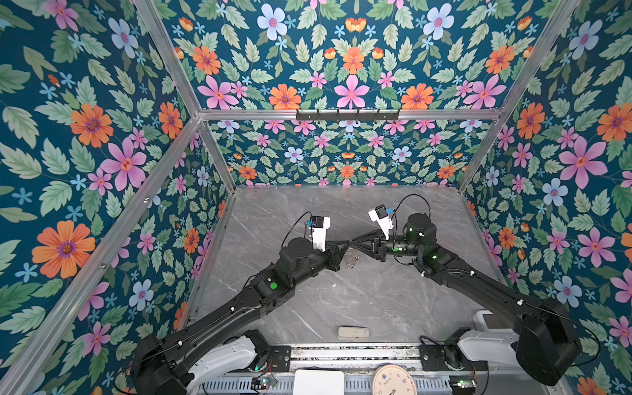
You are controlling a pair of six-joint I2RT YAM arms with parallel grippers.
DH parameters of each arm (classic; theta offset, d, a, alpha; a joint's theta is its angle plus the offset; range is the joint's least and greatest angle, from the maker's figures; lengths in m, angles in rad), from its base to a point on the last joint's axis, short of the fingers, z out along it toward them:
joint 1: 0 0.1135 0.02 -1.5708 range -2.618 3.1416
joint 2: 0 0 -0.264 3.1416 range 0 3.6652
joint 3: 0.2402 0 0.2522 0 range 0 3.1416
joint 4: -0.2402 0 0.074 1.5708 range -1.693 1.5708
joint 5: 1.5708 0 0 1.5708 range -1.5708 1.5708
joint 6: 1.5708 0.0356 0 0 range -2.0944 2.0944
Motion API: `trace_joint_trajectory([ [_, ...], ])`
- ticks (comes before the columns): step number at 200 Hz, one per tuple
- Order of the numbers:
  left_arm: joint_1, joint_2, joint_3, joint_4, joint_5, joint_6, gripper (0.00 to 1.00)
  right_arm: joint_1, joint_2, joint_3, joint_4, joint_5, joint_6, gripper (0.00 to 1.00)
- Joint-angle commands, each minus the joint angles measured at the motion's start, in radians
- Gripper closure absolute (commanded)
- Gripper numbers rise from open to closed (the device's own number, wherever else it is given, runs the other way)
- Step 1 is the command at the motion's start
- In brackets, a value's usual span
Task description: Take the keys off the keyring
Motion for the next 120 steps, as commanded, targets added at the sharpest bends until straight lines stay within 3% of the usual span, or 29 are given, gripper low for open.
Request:
trace_joint_trajectory([
  [1,-0.001,-0.007,0.002,0.054,0.014,0.017,1.0,0.0,-0.002,-0.002,0.041,-0.007,0.011,0.8],
  [62,0.0,-0.007,-0.003,0.065,0.029,0.022,1.0,0.0,-0.007,-0.008,0.053,-0.008,0.025,0.97],
  [94,0.0,-0.02,-0.003,0.065,0.016,0.023,0.71,-0.003,-0.02,-0.012,0.045,0.001,0.026,1.0],
  [120,-0.001,-0.059,-0.008,0.047,-0.03,0.04,0.57,-0.006,-0.046,-0.026,0.032,0.028,0.021,1.0],
])
